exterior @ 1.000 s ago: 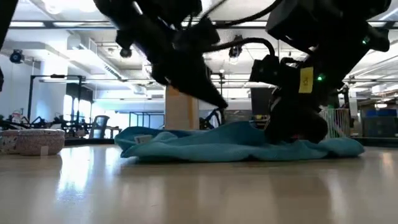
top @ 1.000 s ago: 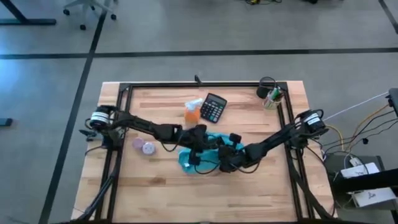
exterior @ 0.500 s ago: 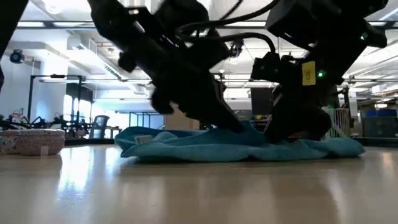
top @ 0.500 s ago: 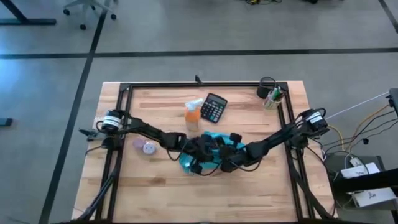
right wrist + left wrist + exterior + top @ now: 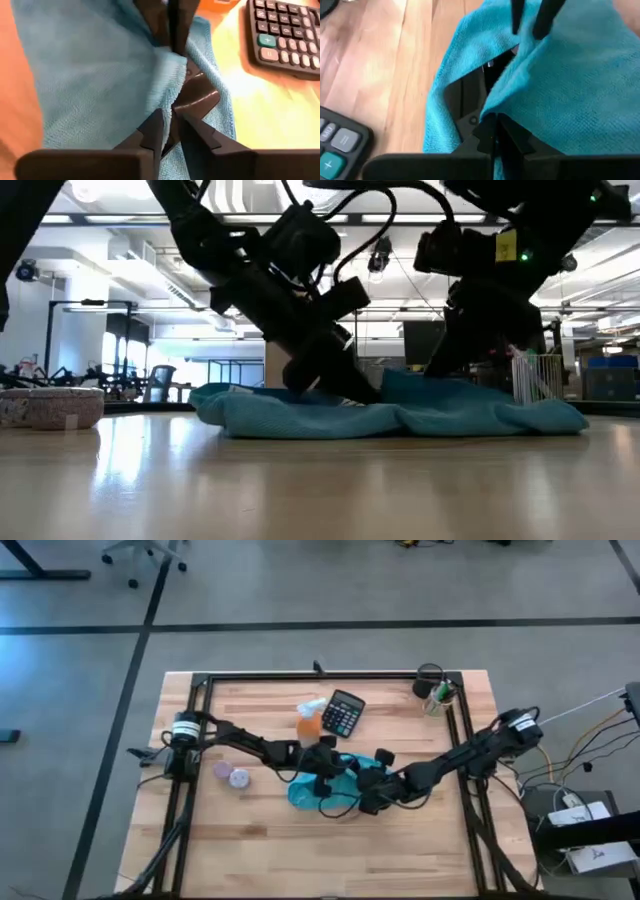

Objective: Apply microfiber cloth
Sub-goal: Wipe the front and back of the black cellphone with the blue microfiber cloth

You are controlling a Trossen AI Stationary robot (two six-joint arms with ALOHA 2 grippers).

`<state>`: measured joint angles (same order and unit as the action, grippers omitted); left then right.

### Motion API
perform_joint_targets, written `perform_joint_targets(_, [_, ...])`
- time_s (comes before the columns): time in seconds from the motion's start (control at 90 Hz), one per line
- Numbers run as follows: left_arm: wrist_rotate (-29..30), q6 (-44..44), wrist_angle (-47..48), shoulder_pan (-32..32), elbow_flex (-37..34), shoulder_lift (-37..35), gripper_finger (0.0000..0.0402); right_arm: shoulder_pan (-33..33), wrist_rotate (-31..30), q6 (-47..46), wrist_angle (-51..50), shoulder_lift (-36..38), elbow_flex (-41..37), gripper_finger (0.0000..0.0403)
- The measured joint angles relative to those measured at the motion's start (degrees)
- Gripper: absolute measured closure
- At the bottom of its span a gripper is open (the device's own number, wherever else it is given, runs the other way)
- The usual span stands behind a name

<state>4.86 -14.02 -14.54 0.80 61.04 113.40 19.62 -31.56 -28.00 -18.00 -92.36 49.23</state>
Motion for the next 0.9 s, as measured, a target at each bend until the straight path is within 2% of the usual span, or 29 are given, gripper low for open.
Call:
perform_joint_targets(0.178, [-0.39, 0.61, -0.75, -0.07, 0.0, 0.0, 0.0401, 0.0, -2.18, -0.5, 1.51, 0.72, 0.02, 0.0328])
perform_joint_targets(0.344, [-0.44, 1.11, -1.08, -0.07, 0.0, 0.0, 0.0401, 0.0, -2.52, 1.44, 6.24, -1.35, 0.1, 0.0326])
perform_joint_targets(0.6, [0.43, -0.25, -0.74, -0.35, 0.0, -1.53, 0.0401, -0.64, -3.08, 1.49, 10.4, -8.56, 0.02, 0.0361])
perform_joint_targets(0.789, [0.57, -0.65, -1.66, -1.74, 0.04, -2.24, 0.0401, -1.14, -6.74, -2.94, 13.02, -12.57, 0.13, 0.0396])
perform_joint_targets(0.9, [0.68, 0.5, -1.85, -2.65, 0.07, -0.62, 0.0401, -1.08, -7.85, -6.14, 11.7, -12.91, 0.11, 0.04])
